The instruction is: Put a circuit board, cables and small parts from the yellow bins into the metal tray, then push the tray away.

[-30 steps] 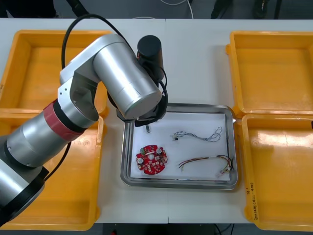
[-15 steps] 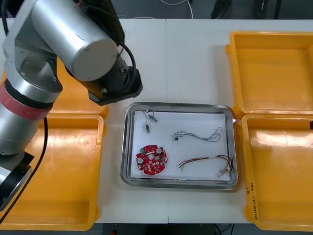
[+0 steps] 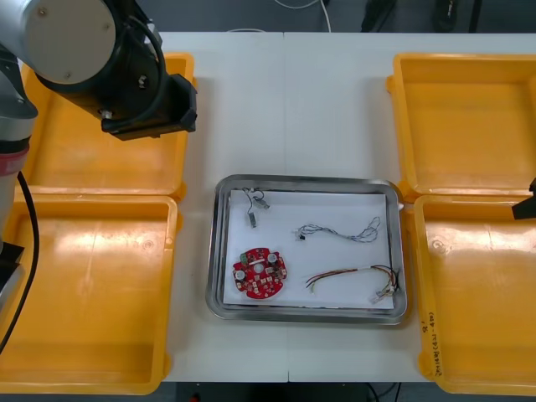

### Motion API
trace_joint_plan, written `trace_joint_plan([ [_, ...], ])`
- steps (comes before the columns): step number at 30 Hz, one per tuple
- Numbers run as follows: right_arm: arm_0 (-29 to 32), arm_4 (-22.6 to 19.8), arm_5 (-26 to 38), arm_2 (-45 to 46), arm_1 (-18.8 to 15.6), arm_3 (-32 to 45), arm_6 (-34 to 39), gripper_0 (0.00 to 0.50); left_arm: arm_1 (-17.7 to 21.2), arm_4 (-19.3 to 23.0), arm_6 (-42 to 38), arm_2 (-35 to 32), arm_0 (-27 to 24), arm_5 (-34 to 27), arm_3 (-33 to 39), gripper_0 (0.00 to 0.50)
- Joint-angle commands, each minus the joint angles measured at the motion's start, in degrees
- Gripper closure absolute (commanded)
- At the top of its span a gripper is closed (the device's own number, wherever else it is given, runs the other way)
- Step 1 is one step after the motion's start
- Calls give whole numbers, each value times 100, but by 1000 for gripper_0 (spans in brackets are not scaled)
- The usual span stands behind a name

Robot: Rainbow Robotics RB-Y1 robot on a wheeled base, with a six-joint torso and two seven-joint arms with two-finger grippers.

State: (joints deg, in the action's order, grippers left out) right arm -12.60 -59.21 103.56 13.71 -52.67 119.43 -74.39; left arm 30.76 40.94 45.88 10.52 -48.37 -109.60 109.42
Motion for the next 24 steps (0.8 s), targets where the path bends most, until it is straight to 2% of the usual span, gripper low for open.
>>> trace_joint_plan([
  [1, -665, -99, 32, -826, -429, 511, -208, 0, 413, 221, 545, -410, 152, -40, 115, 0],
  [11, -1834, -99, -231, -2654, -429, 995, -217, 0, 958, 722, 967, -806, 566, -40, 133, 0],
  [16, -2414, 50, -381, -3674, -314, 1144, -252, 0, 1204, 740, 1450, -1193, 1058, -40, 467, 0],
  [24, -3029, 24, -846, -4966, -200, 1162, -340, 0, 1459, 845, 1934, -1773, 1805, -40, 809, 0],
])
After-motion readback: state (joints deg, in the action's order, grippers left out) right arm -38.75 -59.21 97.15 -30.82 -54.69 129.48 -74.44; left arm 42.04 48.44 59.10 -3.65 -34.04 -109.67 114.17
